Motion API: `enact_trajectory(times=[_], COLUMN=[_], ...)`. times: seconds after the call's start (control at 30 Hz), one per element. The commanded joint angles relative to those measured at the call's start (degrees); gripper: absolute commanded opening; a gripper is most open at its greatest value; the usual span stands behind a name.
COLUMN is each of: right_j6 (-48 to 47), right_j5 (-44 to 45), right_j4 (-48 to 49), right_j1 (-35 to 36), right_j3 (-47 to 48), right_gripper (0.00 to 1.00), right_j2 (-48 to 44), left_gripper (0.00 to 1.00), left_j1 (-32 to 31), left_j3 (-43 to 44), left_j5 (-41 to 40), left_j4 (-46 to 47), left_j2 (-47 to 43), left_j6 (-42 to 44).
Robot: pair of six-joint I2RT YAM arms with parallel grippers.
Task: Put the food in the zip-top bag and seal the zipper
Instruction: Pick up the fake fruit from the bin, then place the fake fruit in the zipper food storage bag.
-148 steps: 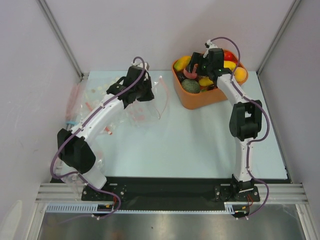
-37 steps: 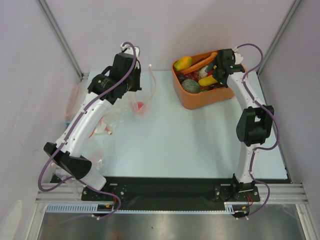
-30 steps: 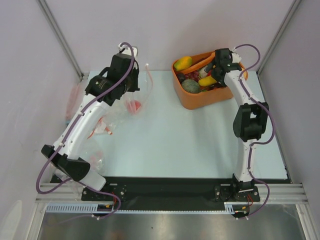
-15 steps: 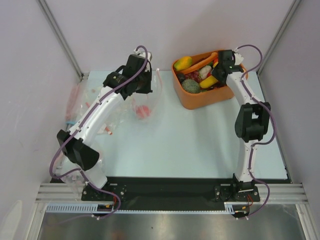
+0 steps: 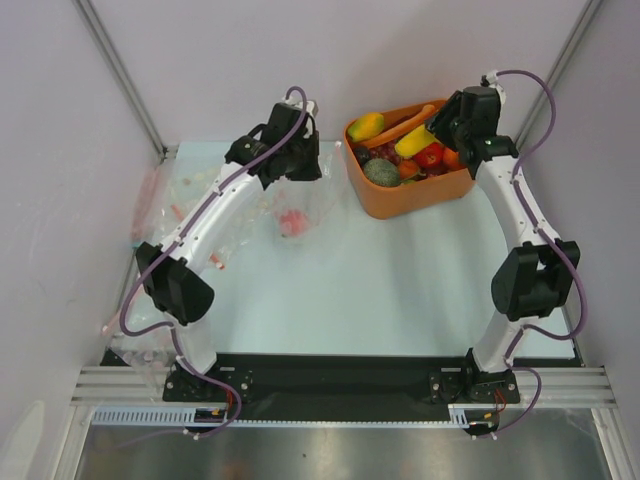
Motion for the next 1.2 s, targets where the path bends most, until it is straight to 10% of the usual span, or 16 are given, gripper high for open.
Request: enact_trajectory(times=[0.0,1.03,1.13,1.17], right_j6=[1.65,-0.46,-0.11,0.24], right_j5=[-11.64,-19.66,-19.75,-21.14], right_j4=[7.7,12.98,12.28,12.02], right_j1=[0.16,18.96,20.37,20.55], right_j3=[-1.81,-8.85,-8.59,-8.24], right_gripper=[0.15,0.16,0.29,0.49], right_j2=[-3.92,-3.4,-1.65,-1.21], left_gripper=[0.0,0.0,0.0,0.0], left_j1=[-0.22,-0.14,-0.22,-0.14], left_j3=[4.01,11.3,11.66,11.57], left_j5=[1.19,5.32,5.23,4.97], left_j4=[1.03,1.99,2.87,3.22], left_j2=[1.07,4.41,3.36,3.09], left_j6=[-1.03,-2.08,-2.61,-2.7])
